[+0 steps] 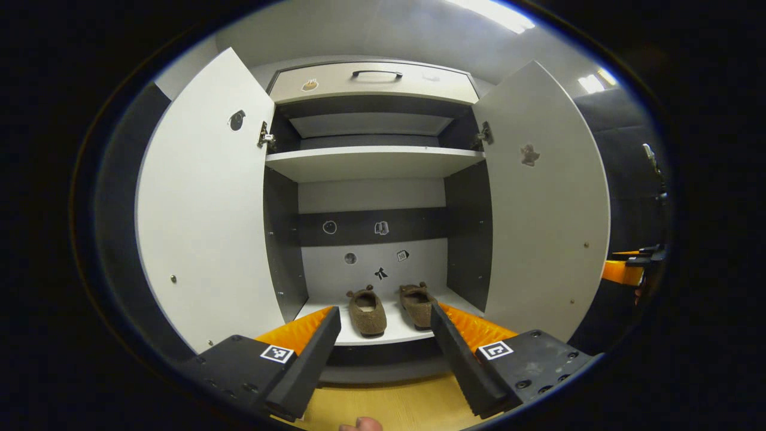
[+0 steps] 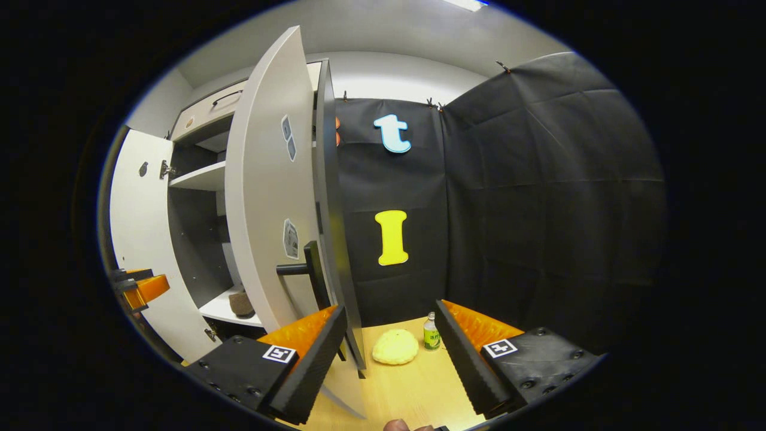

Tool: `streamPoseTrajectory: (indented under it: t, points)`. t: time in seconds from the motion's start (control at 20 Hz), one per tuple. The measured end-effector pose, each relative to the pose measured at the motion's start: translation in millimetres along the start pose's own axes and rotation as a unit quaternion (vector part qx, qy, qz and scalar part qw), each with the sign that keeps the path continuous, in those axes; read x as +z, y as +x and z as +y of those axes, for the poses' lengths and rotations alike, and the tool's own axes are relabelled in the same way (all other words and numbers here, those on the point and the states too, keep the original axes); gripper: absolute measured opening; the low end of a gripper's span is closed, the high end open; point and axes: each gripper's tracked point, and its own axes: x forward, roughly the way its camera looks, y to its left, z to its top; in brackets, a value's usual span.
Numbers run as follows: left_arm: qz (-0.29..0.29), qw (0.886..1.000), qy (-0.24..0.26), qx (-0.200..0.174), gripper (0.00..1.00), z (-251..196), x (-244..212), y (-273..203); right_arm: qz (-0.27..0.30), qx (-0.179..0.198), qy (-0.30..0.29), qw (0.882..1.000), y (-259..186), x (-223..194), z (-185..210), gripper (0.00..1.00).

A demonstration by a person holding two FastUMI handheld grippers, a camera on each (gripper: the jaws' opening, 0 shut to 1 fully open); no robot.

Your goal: Grab one shoe with the right hand and put it into the shoe cabinet, grab the other shoe with the left hand and put it into the shoe cabinet; then close the right door with the right hand and the left door with the left hand.

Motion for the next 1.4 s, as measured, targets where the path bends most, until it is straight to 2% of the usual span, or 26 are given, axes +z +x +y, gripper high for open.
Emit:
streamPoseTrajectory:
  t: [0.15,0.2,0.3,0.45,0.6,1.0,1.4]
  points:
    - [0.007,1.000,-0.011,-0.007,0.96,1,-12,-21,-0.003,-0.005,-0.004,1.000,-4,-1,5,0.97]
    - [0.009,1.000,-0.012,-0.006,0.96,5,-15,-26,-0.003,-0.005,-0.004,1.000,-5,-2,8,1.00]
    - [0.020,1.000,-0.015,-0.005,0.96,13,-22,-32,-0.002,-0.002,-0.002,1.000,-9,-4,14,0.98]
    - [0.029,0.999,-0.029,-0.002,0.96,26,-28,-41,-0.002,0.009,-0.001,1.000,-13,-6,37,1.00]
    - [0.029,0.999,-0.022,0.006,0.96,41,-28,-48,-0.003,0.028,-0.008,1.000,-17,-10,64,0.97]
    - [0.044,0.999,-0.021,0.020,0.96,72,-41,-68,0.002,0.071,-0.010,0.997,-10,-19,135,0.98]
    - [0.039,0.997,-0.038,0.053,0.96,118,-45,-95,0.016,0.147,-0.025,0.989,-21,-33,224,0.98]
